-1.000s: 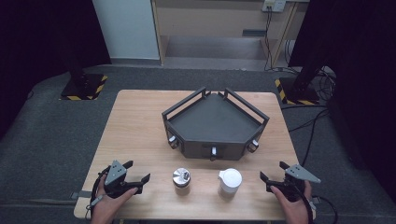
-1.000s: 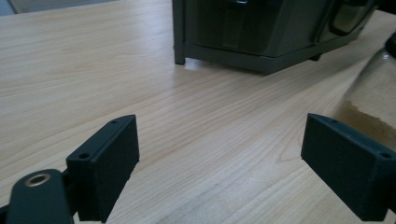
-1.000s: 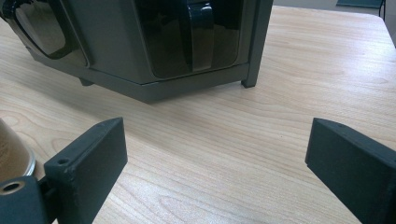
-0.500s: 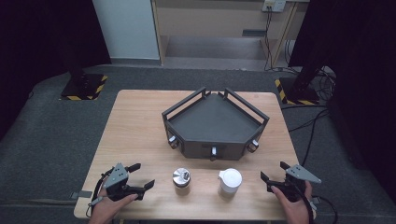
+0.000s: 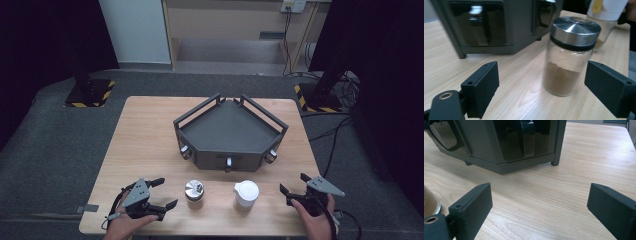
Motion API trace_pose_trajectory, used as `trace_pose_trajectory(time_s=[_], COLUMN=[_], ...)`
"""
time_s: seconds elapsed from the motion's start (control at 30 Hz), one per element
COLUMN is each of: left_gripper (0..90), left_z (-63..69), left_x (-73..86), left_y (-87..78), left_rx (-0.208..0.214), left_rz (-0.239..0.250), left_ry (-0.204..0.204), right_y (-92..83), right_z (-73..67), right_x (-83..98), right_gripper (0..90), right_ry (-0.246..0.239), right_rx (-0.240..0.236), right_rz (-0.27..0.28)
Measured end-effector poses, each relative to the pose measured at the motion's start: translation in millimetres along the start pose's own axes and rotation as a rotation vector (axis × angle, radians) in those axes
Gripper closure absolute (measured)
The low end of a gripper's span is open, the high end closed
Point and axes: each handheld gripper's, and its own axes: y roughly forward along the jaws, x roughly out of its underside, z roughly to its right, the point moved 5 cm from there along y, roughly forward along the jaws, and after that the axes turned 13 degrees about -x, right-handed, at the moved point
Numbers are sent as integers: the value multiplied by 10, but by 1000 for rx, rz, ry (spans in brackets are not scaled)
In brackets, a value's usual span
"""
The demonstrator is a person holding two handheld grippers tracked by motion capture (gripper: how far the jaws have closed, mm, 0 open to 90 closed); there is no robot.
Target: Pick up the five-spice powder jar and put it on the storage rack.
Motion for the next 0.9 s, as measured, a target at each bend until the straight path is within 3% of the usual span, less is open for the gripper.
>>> trace_pose_trajectory(time_s=[0.3,0.9], left_gripper=[115,111], left_z=[108,137], left_x=[-26,-28], left_y=[127,221], left_rx=[37,77], left_rz=[-11,-13], left_ry=[27,42], right_y=[6,9], right_z=[-1,-8], right_x=[3,6], right_gripper=[65,71], right_ry=[-2,-6], right_rx=[-3,-4], right_rz=[-4,-10])
